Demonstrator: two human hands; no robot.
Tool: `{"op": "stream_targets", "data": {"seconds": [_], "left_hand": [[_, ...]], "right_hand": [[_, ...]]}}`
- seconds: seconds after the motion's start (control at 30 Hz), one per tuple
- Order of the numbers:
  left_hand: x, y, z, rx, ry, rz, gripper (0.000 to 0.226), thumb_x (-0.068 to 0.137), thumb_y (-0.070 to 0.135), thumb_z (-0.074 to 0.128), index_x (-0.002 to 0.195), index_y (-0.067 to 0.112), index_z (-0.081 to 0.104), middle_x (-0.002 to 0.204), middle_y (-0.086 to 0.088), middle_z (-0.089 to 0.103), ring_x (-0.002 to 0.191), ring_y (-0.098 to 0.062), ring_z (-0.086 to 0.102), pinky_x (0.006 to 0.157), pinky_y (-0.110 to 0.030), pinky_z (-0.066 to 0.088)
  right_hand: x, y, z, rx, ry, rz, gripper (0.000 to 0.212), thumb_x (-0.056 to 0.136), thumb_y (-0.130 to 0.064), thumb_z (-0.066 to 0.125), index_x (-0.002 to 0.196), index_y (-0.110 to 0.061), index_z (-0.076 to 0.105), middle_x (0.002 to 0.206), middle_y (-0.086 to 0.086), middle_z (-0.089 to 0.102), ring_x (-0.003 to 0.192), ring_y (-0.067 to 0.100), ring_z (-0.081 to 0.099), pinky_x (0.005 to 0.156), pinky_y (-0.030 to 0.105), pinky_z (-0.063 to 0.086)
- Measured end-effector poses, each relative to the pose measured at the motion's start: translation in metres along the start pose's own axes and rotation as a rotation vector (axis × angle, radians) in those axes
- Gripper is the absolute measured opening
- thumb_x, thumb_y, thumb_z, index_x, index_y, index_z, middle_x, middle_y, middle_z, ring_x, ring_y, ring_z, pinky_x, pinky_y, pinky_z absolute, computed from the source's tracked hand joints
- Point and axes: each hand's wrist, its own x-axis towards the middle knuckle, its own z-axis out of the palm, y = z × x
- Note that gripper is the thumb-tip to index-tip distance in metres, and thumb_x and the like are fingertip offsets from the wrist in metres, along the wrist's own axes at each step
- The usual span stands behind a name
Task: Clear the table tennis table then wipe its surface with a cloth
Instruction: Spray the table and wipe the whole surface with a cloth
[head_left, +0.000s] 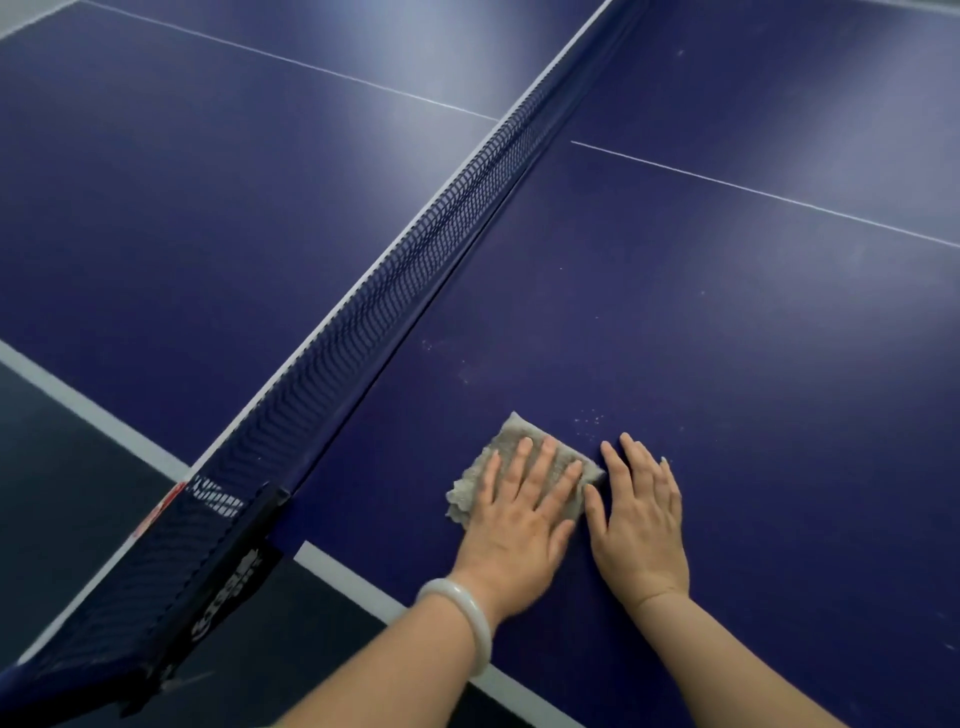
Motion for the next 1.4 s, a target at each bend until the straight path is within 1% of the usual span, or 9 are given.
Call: {"op": "stream_targets", "data": {"seconds": [0.1,0.27,0.43,0.7,0.87,1.0,1.1,1.23,1.4], "left_hand": [[0.003,-0.031,-0.002,0.054,-0.003,0.089,0.060,0.100,0.047,0.019,0.155,0.032,0.001,0.163,0.000,-0.007,0.150,-0.021,-0.011,0.117,-0.052,0.000],[0.043,-0.118,-0.030,0.076,-0.078,-0.232,0.062,0.088,0.051,-0.012,0.143,0.034,-0.034,0.157,0.001,-0.031,0.143,-0.021,-0.031,0.118,-0.051,-0.013],[0.103,-0.131,-0.046,0.029,-0.096,-0.343,0.060,0.101,0.047,0.010,0.147,0.031,-0.025,0.157,-0.001,-0.031,0.144,-0.024,-0.028,0.117,-0.053,-0.010],[0.066,-0.066,-0.024,0.036,-0.066,0.469,0.058,0.101,0.048,0.019,0.155,0.034,0.003,0.163,0.004,-0.009,0.148,-0.018,-0.017,0.118,-0.048,-0.013],[0.063,-0.135,-0.017,0.106,0.080,0.124,0.060,0.098,0.047,0.017,0.154,0.033,0.002,0.163,-0.001,0.006,0.150,-0.021,-0.001,0.118,-0.051,0.005],[0.070,-0.129,-0.016,0.052,0.085,-0.213,0.063,0.095,0.049,0.004,0.153,0.028,-0.004,0.162,-0.004,-0.007,0.150,-0.024,-0.007,0.119,-0.053,-0.005],[0.064,-0.106,-0.010,0.056,0.090,-0.173,0.064,0.095,0.048,0.006,0.154,0.025,0.000,0.163,-0.007,-0.004,0.150,-0.027,-0.007,0.119,-0.055,-0.002],[0.058,-0.101,-0.007,0.071,0.064,-0.084,0.064,0.095,0.049,0.003,0.155,0.026,-0.003,0.163,-0.005,-0.009,0.149,-0.025,-0.012,0.119,-0.054,0.000],[0.067,-0.070,-0.014,0.040,0.023,-0.146,0.067,0.090,0.049,-0.006,0.153,0.026,-0.011,0.161,-0.006,-0.016,0.147,-0.027,-0.018,0.117,-0.053,-0.011]], "right_hand": [[-0.001,0.000,-0.001,0.011,-0.004,0.021,0.063,0.095,-0.050,0.023,0.145,-0.017,0.042,0.154,0.004,0.034,0.142,0.016,0.012,0.120,0.040,0.014],[-0.001,-0.002,0.001,-0.009,-0.037,0.055,0.064,0.095,-0.053,0.021,0.146,-0.019,0.040,0.154,0.001,0.031,0.143,0.017,0.012,0.119,0.043,0.018],[0.000,-0.004,0.000,-0.021,-0.058,0.088,0.064,0.094,-0.054,0.023,0.147,-0.022,0.037,0.156,-0.002,0.027,0.146,0.013,0.006,0.118,0.043,0.018],[-0.002,-0.003,-0.001,0.053,-0.098,0.136,0.062,0.094,-0.057,0.020,0.149,-0.029,0.032,0.158,-0.014,0.017,0.146,0.003,-0.004,0.119,0.035,0.009],[-0.001,-0.009,-0.008,0.047,-0.153,0.150,0.059,0.096,-0.053,0.027,0.152,-0.033,0.023,0.159,-0.015,0.010,0.141,-0.001,-0.015,0.119,0.030,0.001],[0.000,-0.011,-0.012,0.051,-0.179,0.152,0.059,0.096,-0.051,0.029,0.152,-0.034,0.021,0.159,-0.017,0.008,0.149,0.013,-0.004,0.119,0.028,-0.001],[0.001,-0.007,-0.019,0.188,-0.149,0.200,0.052,0.100,-0.046,0.033,0.150,-0.032,0.028,0.156,-0.020,0.014,0.147,0.007,0.004,0.122,0.029,0.004],[-0.028,0.033,-0.034,0.126,0.145,0.499,0.050,0.102,-0.042,0.031,0.143,-0.017,0.044,0.153,0.001,0.036,0.143,0.018,0.026,0.122,0.039,0.014],[-0.059,0.064,-0.028,0.051,0.115,0.618,0.055,0.100,-0.038,0.033,0.151,-0.016,0.030,0.158,-0.001,0.025,0.147,0.013,0.016,0.123,0.036,0.004]]}}
